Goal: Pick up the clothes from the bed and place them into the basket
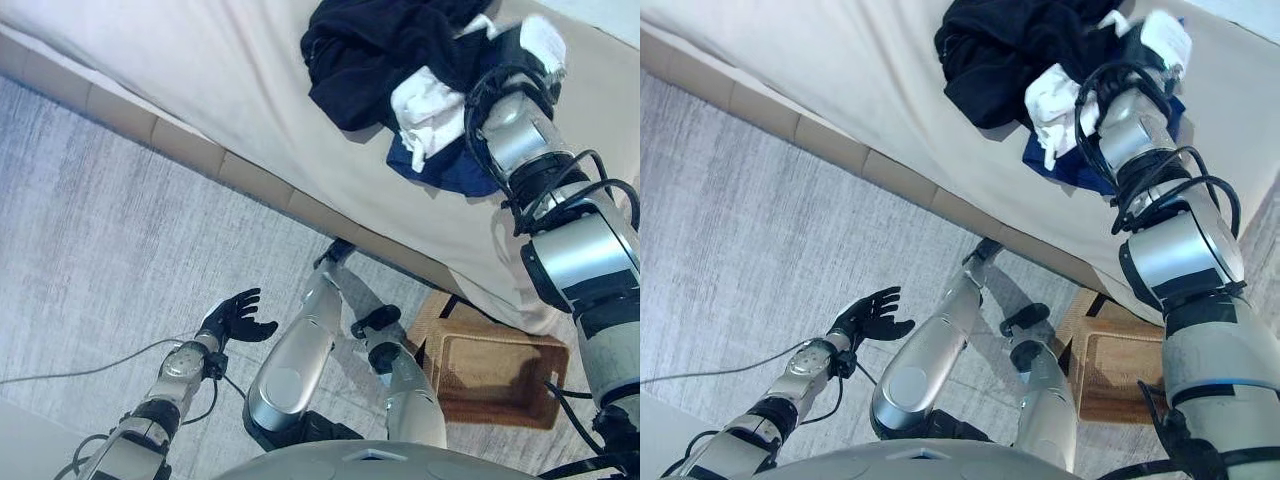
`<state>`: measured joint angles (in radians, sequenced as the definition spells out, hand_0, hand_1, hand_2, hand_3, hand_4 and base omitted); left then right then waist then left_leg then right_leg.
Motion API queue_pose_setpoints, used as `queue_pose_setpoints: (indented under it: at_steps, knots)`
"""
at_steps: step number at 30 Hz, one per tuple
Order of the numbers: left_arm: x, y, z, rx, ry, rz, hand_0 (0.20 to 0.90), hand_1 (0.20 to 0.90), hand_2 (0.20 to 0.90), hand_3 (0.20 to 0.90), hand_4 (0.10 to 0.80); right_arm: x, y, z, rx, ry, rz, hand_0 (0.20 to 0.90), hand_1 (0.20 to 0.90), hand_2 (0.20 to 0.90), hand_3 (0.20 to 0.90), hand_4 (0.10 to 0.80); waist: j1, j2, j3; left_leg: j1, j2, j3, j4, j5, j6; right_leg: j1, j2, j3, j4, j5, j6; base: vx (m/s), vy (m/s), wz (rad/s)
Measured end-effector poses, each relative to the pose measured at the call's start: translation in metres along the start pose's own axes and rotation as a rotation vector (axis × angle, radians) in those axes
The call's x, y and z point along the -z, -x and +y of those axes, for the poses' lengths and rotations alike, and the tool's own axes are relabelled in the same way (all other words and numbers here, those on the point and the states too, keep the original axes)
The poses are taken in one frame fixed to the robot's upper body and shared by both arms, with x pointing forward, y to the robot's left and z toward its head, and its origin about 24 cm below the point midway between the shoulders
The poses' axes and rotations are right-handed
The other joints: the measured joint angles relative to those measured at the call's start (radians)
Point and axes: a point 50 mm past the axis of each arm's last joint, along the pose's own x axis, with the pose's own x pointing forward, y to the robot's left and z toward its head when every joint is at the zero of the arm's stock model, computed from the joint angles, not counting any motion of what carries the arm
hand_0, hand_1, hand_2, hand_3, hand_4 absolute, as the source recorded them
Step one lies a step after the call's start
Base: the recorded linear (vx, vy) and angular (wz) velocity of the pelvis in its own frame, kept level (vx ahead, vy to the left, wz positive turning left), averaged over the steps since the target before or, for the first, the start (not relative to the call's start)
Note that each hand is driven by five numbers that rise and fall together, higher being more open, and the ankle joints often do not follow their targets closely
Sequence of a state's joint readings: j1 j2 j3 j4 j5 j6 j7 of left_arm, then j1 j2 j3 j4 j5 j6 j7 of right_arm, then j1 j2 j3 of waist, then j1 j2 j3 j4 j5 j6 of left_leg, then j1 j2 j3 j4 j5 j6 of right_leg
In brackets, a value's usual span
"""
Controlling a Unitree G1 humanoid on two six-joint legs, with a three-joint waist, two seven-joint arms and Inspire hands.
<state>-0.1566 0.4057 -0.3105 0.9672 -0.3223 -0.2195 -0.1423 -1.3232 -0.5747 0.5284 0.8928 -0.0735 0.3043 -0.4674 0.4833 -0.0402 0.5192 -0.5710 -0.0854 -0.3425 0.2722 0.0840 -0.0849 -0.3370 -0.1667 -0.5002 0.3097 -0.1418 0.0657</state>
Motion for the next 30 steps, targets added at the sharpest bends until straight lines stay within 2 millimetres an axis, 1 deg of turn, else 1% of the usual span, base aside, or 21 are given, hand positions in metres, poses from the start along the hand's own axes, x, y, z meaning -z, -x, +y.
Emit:
queue_pose_setpoints:
  at_steps: [3,5,7,9,10,12,13,14,15,16,18,19,20,22,25,27,29,30]
  knots:
    - [0.009,0.003,0.005,-0.032,0.019,0.033,0.900,0.900,0.900,0.900,0.800,-0.027,0.011,-0.020,0.174,-0.249,-0.158,0.300,0.300,0.300,0.200,0.100,-0.018,-0.014,0.007,0.083,0.005,0.021,-0.032,-0.003,0.012,0.080,0.008,0.028,-0.050,0.008,-0.006,0.141,-0.003,-0.11]
    - [0.017,0.007,0.005,-0.035,0.011,0.062,0.900,0.900,0.900,0.900,0.800,-0.045,0.016,-0.039,0.280,-0.367,-0.258,0.300,0.300,0.300,0.200,0.100,-0.024,-0.020,0.006,0.162,0.008,0.046,-0.066,-0.006,0.020,0.149,0.010,0.051,-0.090,0.016,-0.003,0.172,0.004,-0.22]
    - [0.026,0.011,0.005,-0.036,0.002,0.087,0.900,0.900,0.900,0.900,0.800,-0.059,0.021,-0.061,0.368,-0.466,-0.336,0.300,0.300,0.300,0.200,0.100,-0.039,-0.023,0.004,0.228,0.006,0.059,-0.097,-0.011,0.029,0.220,0.012,0.059,-0.139,0.029,0.000,0.167,0.027,-0.13]
    - [0.033,0.015,0.006,-0.044,0.009,0.108,0.900,0.900,0.900,0.900,0.800,-0.067,0.026,-0.081,0.443,-0.554,-0.401,0.300,0.300,0.300,0.200,0.100,-0.055,-0.041,-0.007,0.267,0.003,0.068,-0.121,-0.009,0.030,0.258,0.013,0.069,-0.173,0.041,0.005,0.142,0.011,-0.07]
    - [0.035,0.015,0.003,-0.035,0.004,0.119,0.900,0.900,0.900,0.900,0.800,-0.068,0.028,-0.095,0.493,-0.572,-0.431,0.300,0.300,0.300,0.200,0.100,-0.058,-0.042,-0.009,0.287,-0.002,0.073,-0.122,-0.001,0.041,0.283,0.017,0.072,-0.189,0.048,0.009,0.097,-0.005,-0.05]
    - [0.037,0.015,0.000,-0.024,-0.006,0.133,0.900,0.900,0.900,0.900,0.800,-0.065,0.027,-0.110,0.538,-0.566,-0.446,0.300,0.300,0.300,0.200,0.100,-0.068,-0.043,-0.010,0.312,-0.008,0.076,-0.122,-0.003,0.040,0.316,0.015,0.075,-0.208,0.049,0.008,0.109,-0.020,-0.02]
    - [0.038,0.015,-0.001,-0.023,-0.001,0.136,0.900,0.900,0.900,0.900,0.800,-0.060,0.026,-0.116,0.552,-0.543,-0.443,0.300,0.300,0.300,0.200,0.100,-0.077,-0.042,-0.011,0.334,-0.010,0.080,-0.124,-0.011,0.035,0.341,0.014,0.078,-0.218,0.050,0.006,0.162,-0.035,-0.01]
    - [0.039,0.015,-0.002,-0.025,-0.003,0.139,0.900,0.900,0.900,0.900,0.800,-0.054,0.025,-0.117,0.547,-0.519,-0.432,0.300,0.300,0.300,0.200,0.100,-0.077,-0.042,-0.011,0.356,-0.011,0.083,-0.128,-0.020,0.033,0.365,0.014,0.080,-0.229,0.050,0.006,0.153,-0.051,-0.01]
    - [0.045,0.018,-0.001,-0.029,-0.007,0.164,0.900,0.900,0.900,0.900,0.800,-0.042,0.025,-0.110,0.530,-0.497,-0.396,0.300,0.300,0.300,0.200,0.100,-0.078,-0.049,-0.028,0.374,-0.016,0.087,-0.126,-0.017,0.035,0.390,0.012,0.079,-0.241,0.051,0.006,0.095,-0.057,0.03]
    - [0.050,0.019,-0.003,-0.025,-0.013,0.184,0.900,0.900,0.900,0.900,0.800,-0.031,0.025,-0.104,0.519,-0.483,-0.366,0.300,0.300,0.300,0.200,0.100,-0.083,-0.054,-0.060,0.371,-0.019,0.086,-0.125,-0.024,0.036,0.395,0.012,0.079,-0.254,0.051,0.006,0.072,-0.068,0.03]
    - [0.057,0.021,-0.007,-0.007,-0.043,0.228,0.900,0.900,0.900,0.900,0.800,-0.014,0.027,-0.091,0.478,-0.446,-0.316,0.300,0.300,0.300,0.200,0.100,-0.092,-0.051,-0.112,0.368,-0.022,0.093,-0.116,-0.027,0.037,0.400,0.014,0.081,-0.269,0.063,0.010,-0.020,-0.004,0.00]
    - [0.061,0.023,-0.007,-0.008,-0.045,0.242,0.900,0.900,0.900,0.900,0.800,-0.010,0.027,-0.088,0.468,-0.437,-0.305,0.300,0.300,0.300,0.200,0.100,-0.097,-0.049,-0.118,0.374,-0.020,0.090,-0.120,-0.027,0.036,0.410,0.014,0.077,-0.276,0.063,0.010,-0.048,-0.014,0.04]
    - [0.063,0.023,-0.008,-0.010,-0.050,0.256,0.900,0.900,0.900,0.900,0.800,0.000,0.028,-0.081,0.448,-0.415,-0.272,0.300,0.300,0.300,0.200,0.100,-0.105,-0.049,-0.131,0.380,-0.020,0.092,-0.118,-0.027,0.037,0.420,0.018,0.079,-0.283,0.064,0.010,0.007,-0.049,0.06]
    - [0.066,0.024,-0.008,-0.012,-0.061,0.279,0.900,0.900,0.900,0.900,0.800,0.009,0.030,-0.075,0.432,-0.394,-0.242,0.300,0.300,0.300,0.200,0.100,-0.119,-0.047,-0.135,0.393,-0.017,0.092,-0.119,-0.028,0.036,0.441,0.025,0.077,-0.299,0.064,0.010,0.002,-0.059,0.03]
    - [0.072,0.027,-0.008,-0.021,-0.073,0.314,0.900,0.900,0.900,0.900,0.800,0.016,0.031,-0.073,0.427,-0.381,-0.221,0.300,0.300,0.300,0.200,0.100,-0.136,-0.042,-0.153,0.395,-0.003,0.097,-0.120,-0.033,0.037,0.442,0.038,0.083,-0.302,0.065,0.009,-0.012,-0.044,-0.05]
    - [0.075,0.028,-0.008,-0.021,-0.085,0.343,0.900,0.900,0.900,0.900,0.800,0.019,0.031,-0.076,0.437,-0.369,-0.219,0.300,0.300,0.300,0.200,0.100,-0.148,-0.041,-0.158,0.402,0.000,0.099,-0.122,-0.035,0.037,0.446,0.041,0.085,-0.302,0.065,0.009,-0.007,-0.026,-0.06]
    - [0.082,0.032,-0.009,-0.021,-0.087,0.381,0.900,0.900,0.900,0.900,0.800,0.023,0.029,-0.085,0.463,-0.362,-0.213,0.300,0.300,0.300,0.200,0.100,-0.164,-0.042,-0.175,0.408,0.008,0.114,-0.123,-0.042,0.041,0.444,0.042,0.100,-0.300,0.067,0.005,-0.020,-0.026,-0.20]
    - [0.087,0.035,-0.009,-0.018,-0.097,0.410,0.900,0.900,0.900,0.900,0.800,0.025,0.029,-0.090,0.480,-0.357,-0.214,0.300,0.300,0.300,0.200,0.100,-0.170,-0.043,-0.183,0.418,0.012,0.130,-0.124,-0.045,0.043,0.442,0.041,0.116,-0.294,0.068,0.005,-0.025,-0.032,-0.38]
